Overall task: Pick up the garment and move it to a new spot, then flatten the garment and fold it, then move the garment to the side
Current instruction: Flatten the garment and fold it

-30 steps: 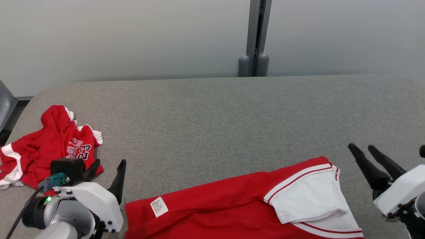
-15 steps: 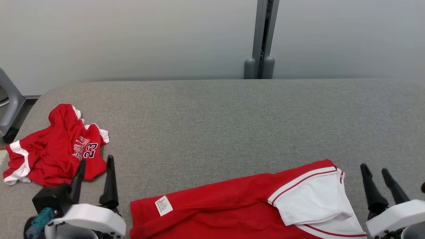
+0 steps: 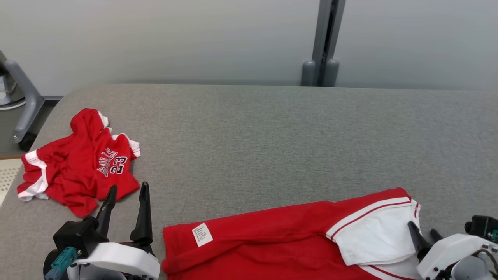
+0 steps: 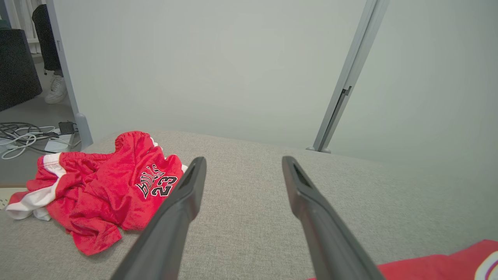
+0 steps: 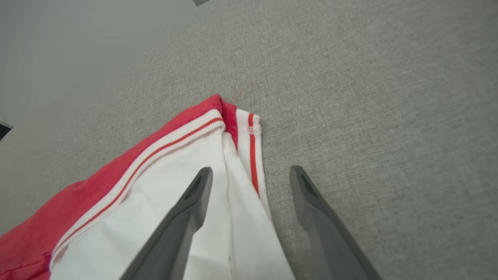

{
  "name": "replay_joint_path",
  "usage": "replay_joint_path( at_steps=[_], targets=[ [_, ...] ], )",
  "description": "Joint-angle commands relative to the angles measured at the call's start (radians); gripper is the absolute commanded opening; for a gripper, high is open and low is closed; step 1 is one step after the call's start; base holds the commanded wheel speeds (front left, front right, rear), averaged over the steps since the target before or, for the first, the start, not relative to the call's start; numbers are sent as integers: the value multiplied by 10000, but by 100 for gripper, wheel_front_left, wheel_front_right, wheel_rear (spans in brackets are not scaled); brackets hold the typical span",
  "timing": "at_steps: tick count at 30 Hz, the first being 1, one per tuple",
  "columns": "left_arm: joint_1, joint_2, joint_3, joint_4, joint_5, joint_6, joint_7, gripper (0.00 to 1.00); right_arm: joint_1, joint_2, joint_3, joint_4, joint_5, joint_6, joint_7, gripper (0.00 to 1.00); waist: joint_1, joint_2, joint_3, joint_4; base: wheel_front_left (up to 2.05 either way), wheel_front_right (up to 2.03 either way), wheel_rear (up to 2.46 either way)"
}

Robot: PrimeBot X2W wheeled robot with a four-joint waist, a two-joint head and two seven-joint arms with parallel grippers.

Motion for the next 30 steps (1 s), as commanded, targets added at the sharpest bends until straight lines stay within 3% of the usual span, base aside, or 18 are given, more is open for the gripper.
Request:
replay_joint_path(
  at_steps=[1, 6, 11, 13, 14, 24, 30],
  targets=[
    [-97, -32, 61, 54, 92, -76, -43, 100, -98, -42, 22, 307, 133, 1, 75, 100, -1, 0, 73, 168, 0, 0, 0],
    [-181, -157, 147, 246, 200, -222, -44, 100, -188, 276, 324, 1307, 902, 4, 950, 100, -1, 0, 127, 495, 0, 0, 0],
    [-141, -247, 220, 356, 246, -335, -45, 100, 30, 489, 934, 1147, 1733, 14, 1428, 100, -1, 0, 112, 617, 0, 0, 0],
    [-100, -269, 244, 387, 269, -340, -45, 100, 56, 430, 1142, 979, 1911, 12, 1392, 12, -1, 0, 95, 616, 0, 0, 0],
    [-86, -284, 250, 401, 276, -343, -45, 100, 23, 366, 1204, 895, 1982, 12, 1273, 0, -1, 0, 89, 606, 0, 0, 0],
    [-147, -321, 261, 556, 187, -511, -45, 100, -583, -526, 1180, 725, 2279, -2, 285, 0, -1, 0, 63, 261, 0, 0, 0],
    [-216, -391, 337, 556, 270, -606, -46, 100, -1148, -1541, 844, 946, 2242, 0, -154, 0, -1, 0, 125, -252, 0, 0, 0]
  ],
)
